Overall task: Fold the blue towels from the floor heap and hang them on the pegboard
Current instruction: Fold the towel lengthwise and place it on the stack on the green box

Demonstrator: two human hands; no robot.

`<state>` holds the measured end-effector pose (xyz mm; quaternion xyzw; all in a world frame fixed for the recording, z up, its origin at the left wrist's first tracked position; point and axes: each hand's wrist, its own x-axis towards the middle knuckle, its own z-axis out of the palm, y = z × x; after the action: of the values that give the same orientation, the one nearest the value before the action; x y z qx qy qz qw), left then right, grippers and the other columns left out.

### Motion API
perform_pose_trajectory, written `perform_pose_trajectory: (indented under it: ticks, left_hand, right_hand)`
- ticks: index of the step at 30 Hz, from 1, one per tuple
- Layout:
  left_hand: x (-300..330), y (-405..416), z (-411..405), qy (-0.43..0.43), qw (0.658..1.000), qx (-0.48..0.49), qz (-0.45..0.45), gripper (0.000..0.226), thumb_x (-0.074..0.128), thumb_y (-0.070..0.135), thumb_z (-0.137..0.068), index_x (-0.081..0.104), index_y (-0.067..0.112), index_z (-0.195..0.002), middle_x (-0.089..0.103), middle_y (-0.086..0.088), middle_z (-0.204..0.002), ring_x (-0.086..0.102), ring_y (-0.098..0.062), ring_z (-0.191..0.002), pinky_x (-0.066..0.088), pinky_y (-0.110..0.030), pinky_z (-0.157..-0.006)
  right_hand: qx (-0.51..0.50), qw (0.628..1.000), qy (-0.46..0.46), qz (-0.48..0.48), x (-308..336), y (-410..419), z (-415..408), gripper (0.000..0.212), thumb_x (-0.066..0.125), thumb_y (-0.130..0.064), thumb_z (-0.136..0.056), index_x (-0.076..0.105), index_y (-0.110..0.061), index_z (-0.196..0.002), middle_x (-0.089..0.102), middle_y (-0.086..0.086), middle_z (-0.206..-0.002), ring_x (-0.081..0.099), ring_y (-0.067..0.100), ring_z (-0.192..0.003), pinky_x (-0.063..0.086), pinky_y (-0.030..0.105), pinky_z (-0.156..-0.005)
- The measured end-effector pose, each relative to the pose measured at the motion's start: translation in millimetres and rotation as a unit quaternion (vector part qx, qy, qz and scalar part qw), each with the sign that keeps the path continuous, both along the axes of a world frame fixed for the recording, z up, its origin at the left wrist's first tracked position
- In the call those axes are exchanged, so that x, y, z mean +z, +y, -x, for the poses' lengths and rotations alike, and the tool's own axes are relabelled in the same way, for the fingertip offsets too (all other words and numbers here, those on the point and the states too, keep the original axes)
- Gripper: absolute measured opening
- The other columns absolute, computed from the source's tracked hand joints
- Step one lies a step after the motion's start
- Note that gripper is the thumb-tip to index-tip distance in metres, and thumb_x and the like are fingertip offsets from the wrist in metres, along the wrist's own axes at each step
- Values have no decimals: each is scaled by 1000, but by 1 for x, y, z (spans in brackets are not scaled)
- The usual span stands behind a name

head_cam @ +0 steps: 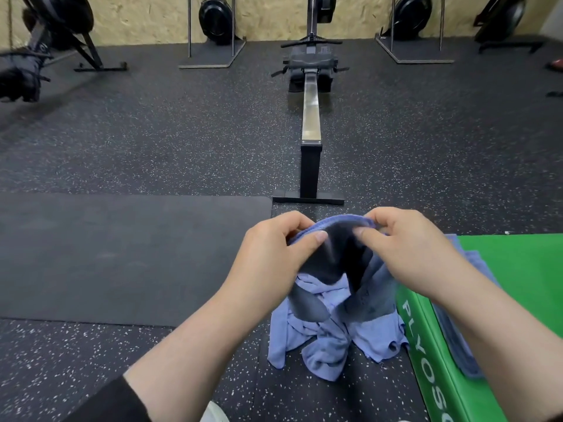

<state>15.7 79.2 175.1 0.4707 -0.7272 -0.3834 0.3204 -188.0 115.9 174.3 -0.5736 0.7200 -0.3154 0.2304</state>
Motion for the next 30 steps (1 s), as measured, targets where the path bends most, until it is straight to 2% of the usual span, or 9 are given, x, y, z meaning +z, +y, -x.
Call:
perform_pose_trajectory:
  ticks: [2, 5, 9, 16, 20, 22, 25, 27, 30]
  left_hand:
    - [1, 1, 2, 3, 1000, -9, -10, 12, 71, 31, -91, 70, 25, -80, 69, 4, -76, 61, -13, -75, 45, -23, -65]
    - [2, 3, 6, 6, 999, -26, -27, 12, 74, 30, -89, 71, 26, -78, 68, 3, -73, 56, -5, -66, 42, -19, -61]
    - [1, 5, 8, 5, 999, -40, -27, 11, 75, 29, -87, 72, 25, -78, 69, 4, -73, 55, -3, -65, 43, -19, -62]
    - [0, 0, 4, -14, 999, -41, 2, 13, 76, 31, -86, 67, 24, -80, 66, 13, -70, 55, -4, -66, 41, -17, -59]
    - [-5, -5, -3, -1, 999, -1, -34, 22, 75, 28, -88, 64, 15, -73, 50, 15, -57, 40, -2, -53, 31, -16, -49]
    - [-6, -5, -5, 33, 999, 17, -39, 28, 73, 28, -90, 60, 12, -70, 47, 14, -57, 39, -3, -54, 30, -16, -49]
    - [-6, -5, -3, 89, 994, 20, -52, 41, 67, 33, -94, 54, -1, -77, 43, 4, -67, 37, -8, -63, 29, -26, -58]
    - [-6, -5, -2, 120, 991, 18, -63, 46, 64, 43, -92, 58, -2, -84, 49, 0, -72, 42, -11, -69, 35, -32, -65]
    - [-6, -6, -1, 156, 983, 50, -79, 38, 69, 45, -82, 66, 7, -83, 63, -4, -72, 52, -14, -70, 46, -39, -67]
  right_hand:
    - [42, 999, -21, -9, 3, 2, -4, 7, 71, -29, -90, 68, -28, -97, 50, -18, -45, 44, 2, -46, 29, 20, -51]
    - [99, 994, -46, -15, 7, 5, -13, 29, 71, -25, -89, 65, -36, -116, 37, -8, -46, 33, 6, -44, 27, 17, -46]
    - [143, 988, -59, -25, 8, 7, -20, 24, 64, -15, -93, 68, -34, -108, 38, -7, -48, 28, 5, -46, 23, 17, -44]
    - [78, 992, -101, 24, 1, 2, -12, 7, 65, -32, -90, 71, -30, -94, 73, 12, -78, 62, 30, -67, 54, 49, -77]
    - [25, 988, -148, 33, 1, 2, -2, 22, 60, -42, -82, 72, -30, -96, 70, 26, -86, 64, 45, -70, 53, 62, -76]
    - [9, 986, -165, 28, 1, 3, 0, 33, 59, -50, -76, 72, -27, -96, 66, 34, -92, 59, 34, -63, 52, 65, -70]
    - [-12, 984, -178, 19, 0, 3, 3, 23, 66, -44, -84, 71, -24, -96, 68, 31, -90, 53, 20, -67, 44, 46, -60]
    - [-17, 988, -156, -2, -3, 4, 8, 14, 71, -35, -90, 72, -29, -103, 73, 14, -87, 59, 20, -71, 46, 38, -67]
    - [-7, 996, -74, -52, 0, 7, 13, 37, 73, -24, -89, 68, -32, -125, 72, -7, -115, 67, 13, -103, 52, 33, -82]
